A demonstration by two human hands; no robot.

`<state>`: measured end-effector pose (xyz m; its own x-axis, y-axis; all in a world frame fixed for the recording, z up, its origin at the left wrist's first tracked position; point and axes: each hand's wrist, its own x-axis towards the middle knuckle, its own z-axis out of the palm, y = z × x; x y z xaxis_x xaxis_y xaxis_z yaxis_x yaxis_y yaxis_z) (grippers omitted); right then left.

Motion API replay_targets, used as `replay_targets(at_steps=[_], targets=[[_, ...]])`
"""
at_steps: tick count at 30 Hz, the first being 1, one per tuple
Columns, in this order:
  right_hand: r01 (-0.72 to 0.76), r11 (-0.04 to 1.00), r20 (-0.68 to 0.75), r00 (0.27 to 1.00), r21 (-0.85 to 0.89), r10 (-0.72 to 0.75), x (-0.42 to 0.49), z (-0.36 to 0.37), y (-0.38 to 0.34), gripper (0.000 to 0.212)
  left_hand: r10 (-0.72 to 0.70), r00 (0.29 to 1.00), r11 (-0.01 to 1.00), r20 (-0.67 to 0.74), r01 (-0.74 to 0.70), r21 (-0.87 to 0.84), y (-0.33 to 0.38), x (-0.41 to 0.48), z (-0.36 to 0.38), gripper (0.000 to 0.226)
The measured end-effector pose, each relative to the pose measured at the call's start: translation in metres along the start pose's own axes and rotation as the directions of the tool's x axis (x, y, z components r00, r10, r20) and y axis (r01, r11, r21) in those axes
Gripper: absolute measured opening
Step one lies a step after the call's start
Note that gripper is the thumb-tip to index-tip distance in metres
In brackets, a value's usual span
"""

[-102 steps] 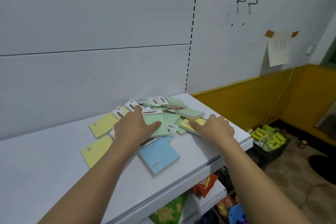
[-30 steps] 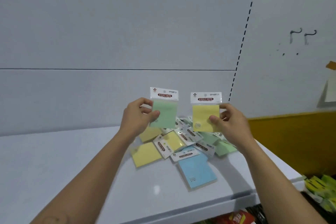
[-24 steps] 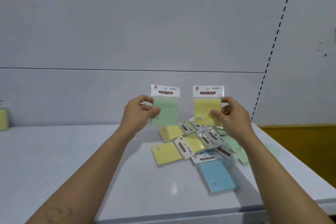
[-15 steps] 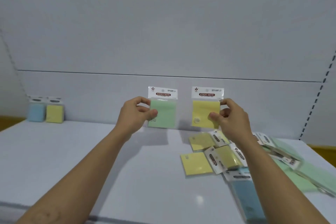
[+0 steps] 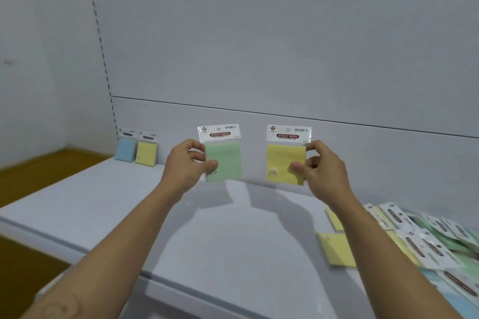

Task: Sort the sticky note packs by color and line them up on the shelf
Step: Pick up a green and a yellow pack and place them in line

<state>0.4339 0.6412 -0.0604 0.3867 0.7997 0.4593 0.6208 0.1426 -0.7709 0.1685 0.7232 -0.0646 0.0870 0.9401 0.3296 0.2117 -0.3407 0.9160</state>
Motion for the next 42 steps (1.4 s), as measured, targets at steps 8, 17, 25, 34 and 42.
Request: replay_targets(at_steps=[8,17,25,34,42], targets=[[0.036,0.999,0.044,0.998,0.017,-0.037,-0.017,0.077,-0.061,0.028,0.013,0.999,1.0,-0.03,-0.012,0.026,-0.027,-0.003,-0.097,0.031],[0.062,0.998,0.093,0.994,0.022,-0.064,-0.039,0.171,-0.123,0.026,-0.004,0.995,0.999,-0.103,0.009,0.047,-0.066,-0.001,-0.205,0.03],[0.021,0.999,0.087,0.996,-0.025,-0.019,-0.041,0.24,-0.133,0.027,-0.046,0.986,0.998,-0.158,0.051,0.032,-0.106,0.01,-0.263,0.03],[-0.056,0.998,0.078,0.995,0.005,0.056,-0.003,0.312,-0.113,0.024,-0.071,0.978,0.997,-0.195,0.076,0.019,-0.141,0.046,-0.275,0.029],[-0.15,0.975,0.177,0.977,0.161,0.121,0.057,0.382,-0.079,0.023,-0.106,0.973,0.99,-0.207,0.123,0.07,-0.159,0.107,-0.274,0.028]])
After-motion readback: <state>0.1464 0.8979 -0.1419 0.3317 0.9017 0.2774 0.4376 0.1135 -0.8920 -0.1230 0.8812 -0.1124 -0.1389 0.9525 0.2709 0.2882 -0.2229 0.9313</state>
